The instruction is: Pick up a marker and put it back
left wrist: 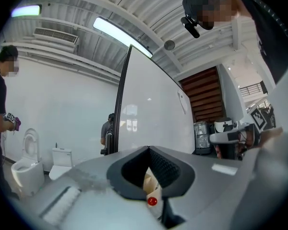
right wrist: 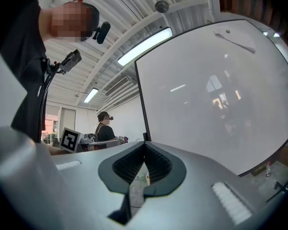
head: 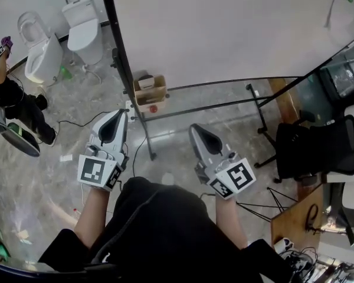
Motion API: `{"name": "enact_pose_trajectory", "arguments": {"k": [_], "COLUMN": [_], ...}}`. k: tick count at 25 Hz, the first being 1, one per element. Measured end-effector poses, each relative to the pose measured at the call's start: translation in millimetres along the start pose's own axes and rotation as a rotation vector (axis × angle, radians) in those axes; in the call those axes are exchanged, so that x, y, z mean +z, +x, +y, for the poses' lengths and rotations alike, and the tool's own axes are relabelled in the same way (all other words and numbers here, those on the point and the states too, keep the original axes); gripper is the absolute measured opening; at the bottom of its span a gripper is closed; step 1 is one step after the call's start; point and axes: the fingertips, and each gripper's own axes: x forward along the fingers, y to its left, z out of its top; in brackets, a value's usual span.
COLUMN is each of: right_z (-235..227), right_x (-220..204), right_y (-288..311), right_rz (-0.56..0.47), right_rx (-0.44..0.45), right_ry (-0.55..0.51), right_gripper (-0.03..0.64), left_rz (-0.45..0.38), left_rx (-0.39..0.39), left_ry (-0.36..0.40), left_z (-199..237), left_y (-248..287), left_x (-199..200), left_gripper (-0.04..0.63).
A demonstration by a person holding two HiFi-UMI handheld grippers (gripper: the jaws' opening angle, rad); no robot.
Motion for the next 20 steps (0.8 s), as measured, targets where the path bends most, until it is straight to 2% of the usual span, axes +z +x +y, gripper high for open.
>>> {"name": "enact_pose_trajectory", "arguments": {"k": [7,13,20], "right_z": [-23.1,-35.8,-41.7], "right_x": [0.8,-2.1,0.9], "right_y": [-0.5,13.0,49.5], "right_rz": [0.008,0.014,0.022], "right_rx": [0.025,0.026,0.026], "right_ry": [0.011,0.021,0.016], "right_gripper": [0.009,0.009,0.009], "left_rz": [0.026,0.021,0.019], "left_rx": [0.030,0.037,0.001], "left_ry": [-0.006,0.007,0.001], "left_z": [-9.1,2.8,21.8], "left_y": [13.7,31.5,55.1], "left_x": [-9.3,-7.8,-4.5], "left_gripper": [0.005,0.005,0.005]}}
